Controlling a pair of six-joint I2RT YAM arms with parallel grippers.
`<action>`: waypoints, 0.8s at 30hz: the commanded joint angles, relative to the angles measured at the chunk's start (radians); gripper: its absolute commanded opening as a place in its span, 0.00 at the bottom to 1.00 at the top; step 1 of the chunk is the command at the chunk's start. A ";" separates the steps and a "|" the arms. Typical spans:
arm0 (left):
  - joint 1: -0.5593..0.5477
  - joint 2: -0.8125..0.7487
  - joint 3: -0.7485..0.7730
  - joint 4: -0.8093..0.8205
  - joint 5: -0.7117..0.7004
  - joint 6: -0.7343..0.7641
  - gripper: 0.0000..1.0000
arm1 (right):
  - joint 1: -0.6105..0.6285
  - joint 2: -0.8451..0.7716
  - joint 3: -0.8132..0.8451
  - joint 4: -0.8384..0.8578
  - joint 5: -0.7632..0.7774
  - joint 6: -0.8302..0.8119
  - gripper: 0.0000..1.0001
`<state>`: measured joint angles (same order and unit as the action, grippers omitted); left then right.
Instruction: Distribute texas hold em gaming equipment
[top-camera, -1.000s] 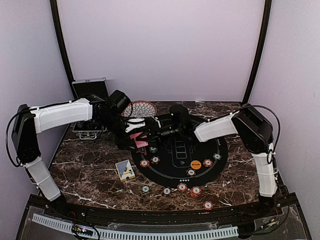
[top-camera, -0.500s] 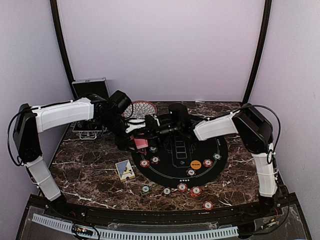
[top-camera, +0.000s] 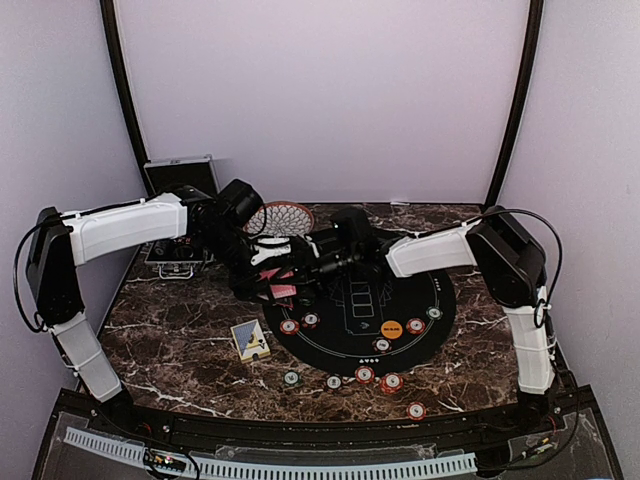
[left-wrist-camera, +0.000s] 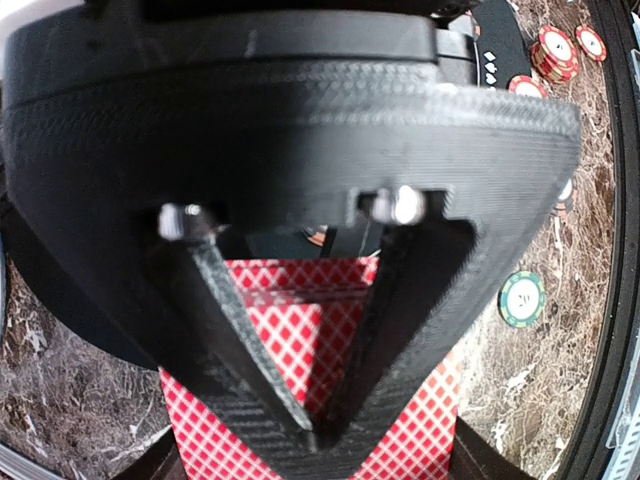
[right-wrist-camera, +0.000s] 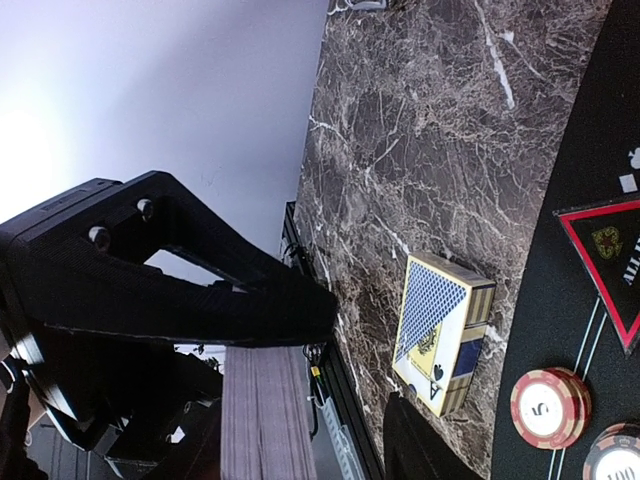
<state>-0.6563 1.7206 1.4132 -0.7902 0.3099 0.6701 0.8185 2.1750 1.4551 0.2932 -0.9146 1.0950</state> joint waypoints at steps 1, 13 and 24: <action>0.003 -0.037 0.029 -0.033 0.034 0.011 0.31 | -0.009 -0.020 0.017 -0.093 0.041 -0.078 0.49; 0.008 -0.058 -0.014 -0.001 0.018 0.000 0.27 | -0.020 -0.066 -0.021 -0.111 0.046 -0.095 0.45; 0.019 -0.065 -0.042 0.016 0.014 -0.004 0.25 | -0.028 -0.106 -0.054 -0.111 0.048 -0.100 0.43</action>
<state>-0.6468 1.7199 1.3834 -0.7933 0.3073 0.6693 0.7975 2.1181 1.4151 0.1898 -0.8822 1.0073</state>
